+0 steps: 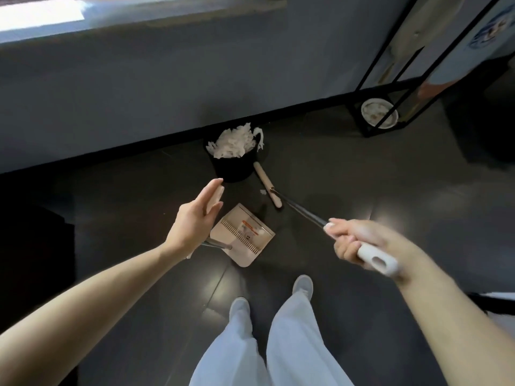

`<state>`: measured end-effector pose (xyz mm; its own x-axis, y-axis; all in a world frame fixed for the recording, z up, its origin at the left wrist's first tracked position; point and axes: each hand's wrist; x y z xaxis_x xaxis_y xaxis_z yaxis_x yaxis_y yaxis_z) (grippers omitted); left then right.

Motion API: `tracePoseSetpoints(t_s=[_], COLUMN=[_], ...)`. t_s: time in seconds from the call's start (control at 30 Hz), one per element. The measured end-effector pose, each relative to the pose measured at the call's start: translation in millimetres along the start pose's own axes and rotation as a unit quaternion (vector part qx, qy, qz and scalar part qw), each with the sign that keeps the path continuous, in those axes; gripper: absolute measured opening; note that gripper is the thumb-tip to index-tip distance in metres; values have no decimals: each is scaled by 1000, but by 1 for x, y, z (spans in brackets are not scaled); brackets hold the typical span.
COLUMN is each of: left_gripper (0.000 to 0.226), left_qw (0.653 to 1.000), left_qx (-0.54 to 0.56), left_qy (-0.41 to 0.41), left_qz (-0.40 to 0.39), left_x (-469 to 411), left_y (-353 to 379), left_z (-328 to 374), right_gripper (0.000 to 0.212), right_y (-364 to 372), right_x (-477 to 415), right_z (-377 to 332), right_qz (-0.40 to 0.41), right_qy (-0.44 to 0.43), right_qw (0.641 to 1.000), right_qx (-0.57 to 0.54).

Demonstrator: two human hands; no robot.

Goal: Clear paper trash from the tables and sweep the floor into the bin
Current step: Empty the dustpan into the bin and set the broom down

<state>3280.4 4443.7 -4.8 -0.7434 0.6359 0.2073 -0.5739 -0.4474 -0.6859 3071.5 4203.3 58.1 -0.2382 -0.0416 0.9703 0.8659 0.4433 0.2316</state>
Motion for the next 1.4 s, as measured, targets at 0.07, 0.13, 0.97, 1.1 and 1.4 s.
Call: tracePoseSetpoints(t_s=[0.07,0.13,0.97,1.1,1.4], left_gripper=[50,50,46,42,41], left_qw=[1000,1000,998,997,998], left_qx=[-6,-11,-37,-50,-35], left_qy=[2,-3,-39,-50,-43], left_qz=[-14,-13,26,30,31], left_x=[3,3,-20,-17,-10], left_y=[-2,-1,-16,-22,-27], left_z=[-4,-7,-25,-23,-29], right_gripper=[38,54,64,60,48], right_y=[7,12,34,36,21], right_x=[-26,-50,-56,-60,-4], right_z=[24,48,53,69,60], right_qz=[41,71,81,63,24], right_qy=[-43,-53,-39,1,69], right_qw=[997,990,979,982,987], right_qx=[58,113,182,175,145])
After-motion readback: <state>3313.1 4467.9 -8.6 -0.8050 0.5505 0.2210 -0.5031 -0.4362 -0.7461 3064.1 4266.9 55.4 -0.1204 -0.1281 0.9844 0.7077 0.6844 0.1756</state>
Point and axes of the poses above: each hand's wrist, its own x-axis away from the middle knuckle, its own y-axis out of the palm, z = x × y, and after that the axes turned 9 degrees about -x, right-handed
